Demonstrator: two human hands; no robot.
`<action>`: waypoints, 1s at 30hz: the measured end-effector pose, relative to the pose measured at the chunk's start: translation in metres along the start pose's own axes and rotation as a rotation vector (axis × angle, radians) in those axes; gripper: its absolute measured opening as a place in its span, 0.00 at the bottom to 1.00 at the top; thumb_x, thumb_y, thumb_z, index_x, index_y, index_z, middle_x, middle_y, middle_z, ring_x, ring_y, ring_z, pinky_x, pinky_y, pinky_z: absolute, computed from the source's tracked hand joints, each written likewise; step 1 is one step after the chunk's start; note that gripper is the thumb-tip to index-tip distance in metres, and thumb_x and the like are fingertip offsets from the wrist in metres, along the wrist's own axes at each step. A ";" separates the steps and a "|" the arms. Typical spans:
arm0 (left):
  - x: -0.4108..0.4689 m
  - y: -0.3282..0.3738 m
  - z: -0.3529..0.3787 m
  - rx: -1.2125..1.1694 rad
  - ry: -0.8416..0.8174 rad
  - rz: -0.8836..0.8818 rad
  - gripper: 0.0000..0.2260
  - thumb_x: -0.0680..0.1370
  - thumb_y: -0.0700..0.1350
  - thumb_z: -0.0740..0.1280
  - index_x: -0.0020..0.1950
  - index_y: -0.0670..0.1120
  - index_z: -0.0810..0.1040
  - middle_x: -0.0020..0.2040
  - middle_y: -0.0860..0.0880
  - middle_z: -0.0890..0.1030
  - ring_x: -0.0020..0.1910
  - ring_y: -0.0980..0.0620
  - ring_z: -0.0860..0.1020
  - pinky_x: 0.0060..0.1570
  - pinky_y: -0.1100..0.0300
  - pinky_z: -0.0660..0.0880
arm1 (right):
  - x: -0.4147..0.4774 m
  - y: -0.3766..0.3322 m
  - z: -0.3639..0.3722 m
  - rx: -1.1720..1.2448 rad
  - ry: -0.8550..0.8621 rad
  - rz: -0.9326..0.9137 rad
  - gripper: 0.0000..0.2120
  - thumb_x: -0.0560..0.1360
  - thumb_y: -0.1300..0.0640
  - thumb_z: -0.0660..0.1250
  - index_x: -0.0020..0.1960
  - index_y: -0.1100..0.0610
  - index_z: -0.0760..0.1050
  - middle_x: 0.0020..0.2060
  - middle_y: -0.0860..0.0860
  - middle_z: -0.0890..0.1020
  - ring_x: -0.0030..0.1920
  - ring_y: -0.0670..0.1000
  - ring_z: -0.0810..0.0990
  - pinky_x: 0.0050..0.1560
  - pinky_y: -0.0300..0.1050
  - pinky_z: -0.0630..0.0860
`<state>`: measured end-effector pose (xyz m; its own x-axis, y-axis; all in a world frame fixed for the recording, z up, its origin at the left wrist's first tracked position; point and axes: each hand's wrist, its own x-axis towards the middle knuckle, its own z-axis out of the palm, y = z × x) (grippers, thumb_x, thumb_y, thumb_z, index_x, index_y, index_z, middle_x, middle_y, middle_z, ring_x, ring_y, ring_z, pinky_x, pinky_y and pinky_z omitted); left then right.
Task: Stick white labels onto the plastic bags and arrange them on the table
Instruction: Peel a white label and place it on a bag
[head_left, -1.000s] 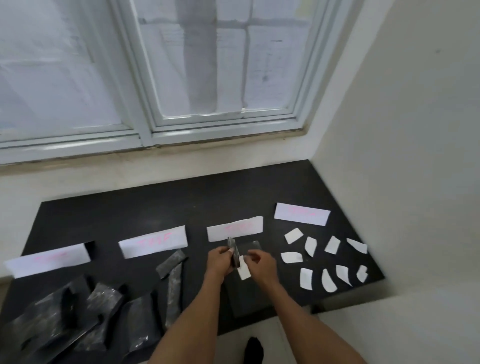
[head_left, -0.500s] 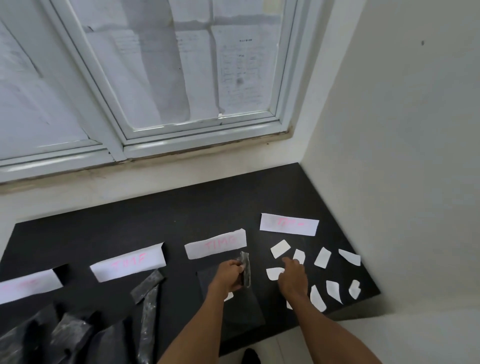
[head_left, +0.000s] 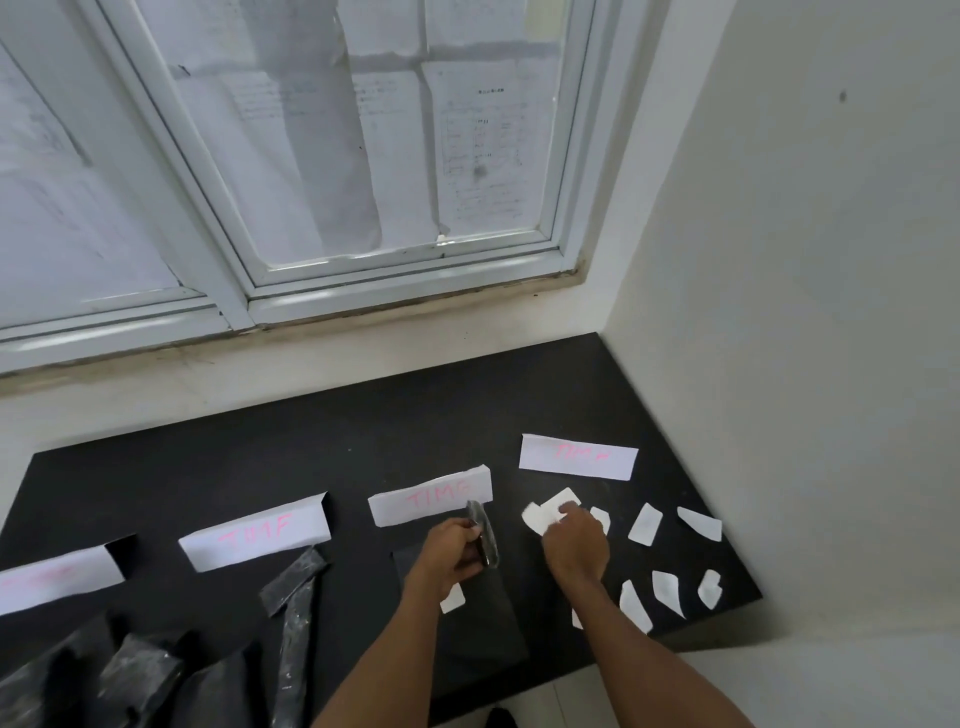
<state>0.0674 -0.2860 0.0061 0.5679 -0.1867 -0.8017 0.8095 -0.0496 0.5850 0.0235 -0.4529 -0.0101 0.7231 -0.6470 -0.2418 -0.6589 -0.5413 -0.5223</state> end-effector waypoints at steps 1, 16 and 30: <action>-0.006 0.005 0.000 -0.032 -0.004 0.016 0.09 0.80 0.37 0.60 0.58 0.42 0.76 0.51 0.42 0.82 0.49 0.45 0.80 0.44 0.52 0.77 | -0.005 -0.012 -0.007 0.151 0.025 0.030 0.11 0.73 0.61 0.64 0.55 0.56 0.79 0.52 0.54 0.83 0.54 0.56 0.80 0.52 0.45 0.74; -0.098 0.065 -0.032 -0.274 -0.088 0.328 0.18 0.79 0.53 0.61 0.59 0.43 0.80 0.54 0.41 0.84 0.55 0.42 0.80 0.53 0.49 0.76 | -0.100 -0.131 -0.037 0.652 0.105 -0.113 0.14 0.73 0.55 0.72 0.57 0.55 0.78 0.47 0.51 0.83 0.43 0.46 0.79 0.38 0.31 0.71; -0.125 0.059 -0.063 -0.220 -0.089 0.364 0.09 0.81 0.45 0.62 0.55 0.41 0.77 0.49 0.40 0.83 0.49 0.42 0.81 0.55 0.45 0.78 | -0.143 -0.142 -0.037 0.639 0.094 -0.223 0.17 0.72 0.54 0.73 0.58 0.55 0.77 0.47 0.51 0.83 0.44 0.46 0.79 0.36 0.27 0.69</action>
<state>0.0536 -0.2043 0.1326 0.8152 -0.2375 -0.5283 0.5764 0.2439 0.7799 0.0062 -0.3033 0.1289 0.7871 -0.6166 -0.0156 -0.2242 -0.2623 -0.9386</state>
